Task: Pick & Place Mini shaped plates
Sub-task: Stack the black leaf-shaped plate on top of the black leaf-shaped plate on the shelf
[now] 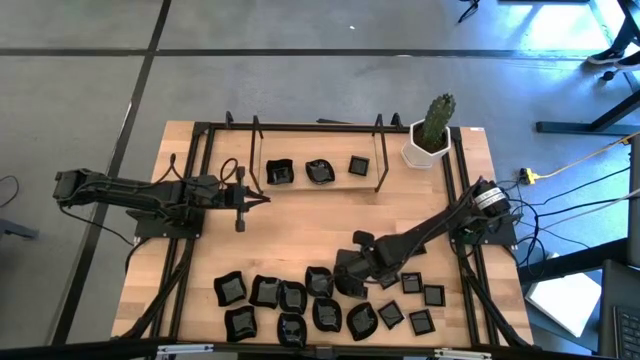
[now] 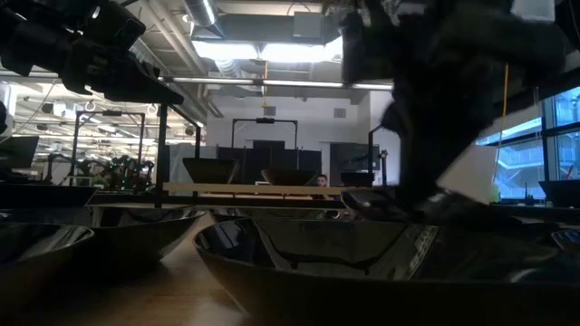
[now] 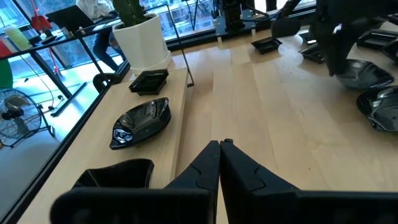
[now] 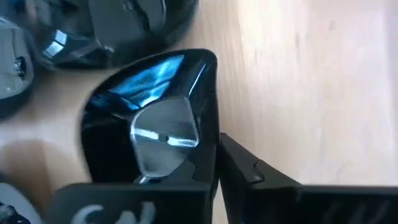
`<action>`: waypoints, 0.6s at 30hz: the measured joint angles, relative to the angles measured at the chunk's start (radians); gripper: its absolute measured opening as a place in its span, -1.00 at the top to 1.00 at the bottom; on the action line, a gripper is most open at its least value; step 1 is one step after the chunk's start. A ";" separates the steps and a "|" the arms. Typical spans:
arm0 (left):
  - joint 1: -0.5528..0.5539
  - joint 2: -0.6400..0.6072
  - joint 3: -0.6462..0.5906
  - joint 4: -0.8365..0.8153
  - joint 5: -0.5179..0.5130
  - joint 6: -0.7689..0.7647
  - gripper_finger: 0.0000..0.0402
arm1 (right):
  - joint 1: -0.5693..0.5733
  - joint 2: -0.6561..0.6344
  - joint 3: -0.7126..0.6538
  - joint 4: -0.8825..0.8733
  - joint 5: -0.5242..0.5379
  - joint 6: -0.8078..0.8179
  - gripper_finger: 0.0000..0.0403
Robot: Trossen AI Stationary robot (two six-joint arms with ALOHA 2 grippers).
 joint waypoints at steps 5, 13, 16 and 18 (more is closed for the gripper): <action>0.000 0.000 0.000 0.000 0.000 0.008 0.97 | -0.010 0.001 0.126 -0.109 0.018 -0.100 0.97; 0.000 0.000 0.000 0.000 0.000 0.008 0.96 | -0.084 0.000 0.386 -0.359 0.216 -0.295 0.98; 0.000 0.000 0.000 0.000 0.000 0.011 0.96 | -0.158 -0.003 0.449 -0.433 0.233 -0.397 0.98; 0.000 0.000 0.000 0.000 0.000 0.011 0.97 | -0.224 -0.003 0.476 -0.463 0.210 -0.483 0.98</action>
